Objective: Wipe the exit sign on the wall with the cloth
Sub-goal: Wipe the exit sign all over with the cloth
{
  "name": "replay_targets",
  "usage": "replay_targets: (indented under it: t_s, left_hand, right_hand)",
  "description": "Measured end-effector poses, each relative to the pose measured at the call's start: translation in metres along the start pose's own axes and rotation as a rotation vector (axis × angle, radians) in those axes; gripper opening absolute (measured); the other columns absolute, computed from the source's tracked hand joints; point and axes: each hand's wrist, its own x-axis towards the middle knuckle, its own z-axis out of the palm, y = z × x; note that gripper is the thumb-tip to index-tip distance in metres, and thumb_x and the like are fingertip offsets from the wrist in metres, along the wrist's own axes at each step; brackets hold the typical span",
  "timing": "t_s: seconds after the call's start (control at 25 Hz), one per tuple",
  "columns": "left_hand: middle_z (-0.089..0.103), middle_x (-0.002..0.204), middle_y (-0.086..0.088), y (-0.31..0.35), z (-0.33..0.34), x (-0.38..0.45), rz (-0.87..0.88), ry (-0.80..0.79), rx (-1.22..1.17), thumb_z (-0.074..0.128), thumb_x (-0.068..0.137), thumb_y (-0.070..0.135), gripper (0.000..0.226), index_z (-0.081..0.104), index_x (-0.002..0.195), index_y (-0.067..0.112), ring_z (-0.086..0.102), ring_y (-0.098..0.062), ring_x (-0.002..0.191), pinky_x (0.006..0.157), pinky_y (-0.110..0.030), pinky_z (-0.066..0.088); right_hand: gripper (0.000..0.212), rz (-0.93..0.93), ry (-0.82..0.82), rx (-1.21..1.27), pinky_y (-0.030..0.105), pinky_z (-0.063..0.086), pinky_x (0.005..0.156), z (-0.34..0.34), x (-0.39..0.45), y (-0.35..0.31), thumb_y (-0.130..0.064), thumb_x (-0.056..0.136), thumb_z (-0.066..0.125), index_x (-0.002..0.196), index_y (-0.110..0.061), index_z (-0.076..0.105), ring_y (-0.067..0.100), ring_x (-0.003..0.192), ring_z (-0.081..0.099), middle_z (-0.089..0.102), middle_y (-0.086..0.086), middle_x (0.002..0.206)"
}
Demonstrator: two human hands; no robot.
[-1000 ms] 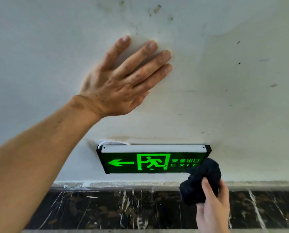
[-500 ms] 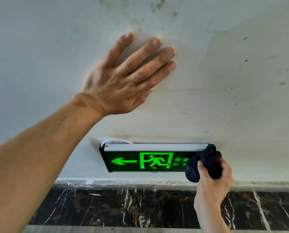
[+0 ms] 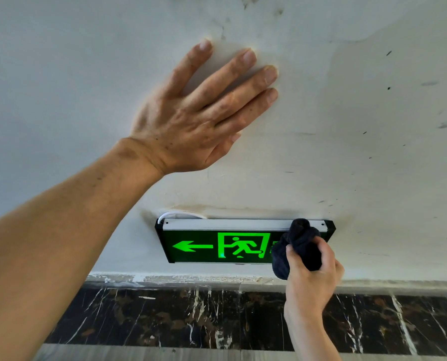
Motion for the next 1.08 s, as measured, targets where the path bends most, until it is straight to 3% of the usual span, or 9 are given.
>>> replay_targets:
  t_s: [0.2, 0.28, 0.4, 0.52, 0.64, 0.76, 1.08]
  left_hand:
    - [0.045, 0.148, -0.008, 0.0, 0.0, 0.0, -0.004, -0.004, -0.008, 0.046, 0.094, 0.026, 0.054, 0.044, 0.146, 0.011, 0.045, -0.032, 0.134, 0.105, -0.058, 0.03]
    - [0.045, 0.148, -0.008, 0.0, -0.001, 0.0, -0.002, -0.003, -0.007, 0.045, 0.095, 0.026, 0.054, 0.044, 0.146, 0.011, 0.045, -0.032, 0.134, 0.105, -0.057, 0.03]
    - [0.046, 0.148, -0.008, 0.0, -0.001, 0.0, 0.001, 0.0, -0.004, 0.043, 0.096, 0.026, 0.053, 0.045, 0.146, 0.011, 0.046, -0.032, 0.133, 0.105, -0.057, 0.031]
    - [0.047, 0.147, -0.007, 0.0, -0.001, 0.0, -0.005, 0.005, 0.0, 0.043, 0.095, 0.026, 0.052, 0.046, 0.145, 0.011, 0.047, -0.031, 0.133, 0.105, -0.057, 0.03]
    - [0.047, 0.147, -0.007, 0.0, -0.001, 0.0, -0.007, 0.002, -0.017, 0.045, 0.094, 0.026, 0.053, 0.046, 0.145, 0.011, 0.046, -0.031, 0.133, 0.106, -0.057, 0.029]
    - [0.047, 0.147, -0.007, 0.0, -0.001, 0.0, -0.01, -0.002, -0.03, 0.045, 0.094, 0.026, 0.053, 0.046, 0.145, 0.011, 0.046, -0.031, 0.134, 0.106, -0.057, 0.028]
    - [0.046, 0.148, -0.006, 0.001, -0.003, 0.001, -0.011, -0.025, -0.035, 0.044, 0.095, 0.025, 0.053, 0.044, 0.146, 0.012, 0.045, -0.031, 0.135, 0.108, -0.056, 0.026]
  right_hand:
    - [0.036, 0.014, -0.081, -0.03, 0.031, 0.053, 0.083, 0.02, -0.02, 0.004, -0.009, 0.075, 0.077, 0.104, -0.025, 0.064, 0.015, 0.098, 0.055, 0.04, -0.003, 0.105]
    - [0.035, 0.009, -0.127, -0.034, 0.024, 0.052, 0.078, 0.031, -0.032, 0.006, -0.01, 0.075, 0.077, 0.103, -0.028, 0.064, 0.013, 0.097, 0.055, 0.04, -0.009, 0.102]
    - [0.04, 0.001, -0.218, -0.051, 0.011, 0.047, 0.071, 0.052, -0.053, 0.006, -0.015, 0.075, 0.078, 0.092, -0.045, 0.059, 0.004, 0.093, 0.054, 0.042, -0.012, 0.1]
    - [0.043, 0.003, -0.283, -0.102, 0.006, 0.044, 0.07, 0.073, -0.073, 0.009, -0.022, 0.075, 0.079, 0.087, -0.055, 0.055, -0.003, 0.088, 0.053, 0.045, -0.013, 0.097]
    - [0.03, -0.051, -0.305, -0.194, 0.013, 0.048, 0.075, 0.09, -0.086, 0.019, -0.022, 0.074, 0.079, 0.094, -0.043, 0.069, 0.0, 0.088, 0.055, 0.046, -0.016, 0.096]
    - [0.027, -0.114, -0.323, -0.276, 0.005, 0.044, 0.07, 0.107, -0.099, 0.027, -0.02, 0.076, 0.077, 0.101, -0.031, 0.074, -0.004, 0.086, 0.054, 0.046, -0.019, 0.096]
    - [0.026, -0.072, -0.537, -0.393, 0.002, 0.039, 0.062, 0.126, -0.121, 0.024, -0.03, 0.08, 0.07, 0.105, -0.036, 0.069, 0.0, 0.076, 0.053, 0.048, -0.012, 0.102]
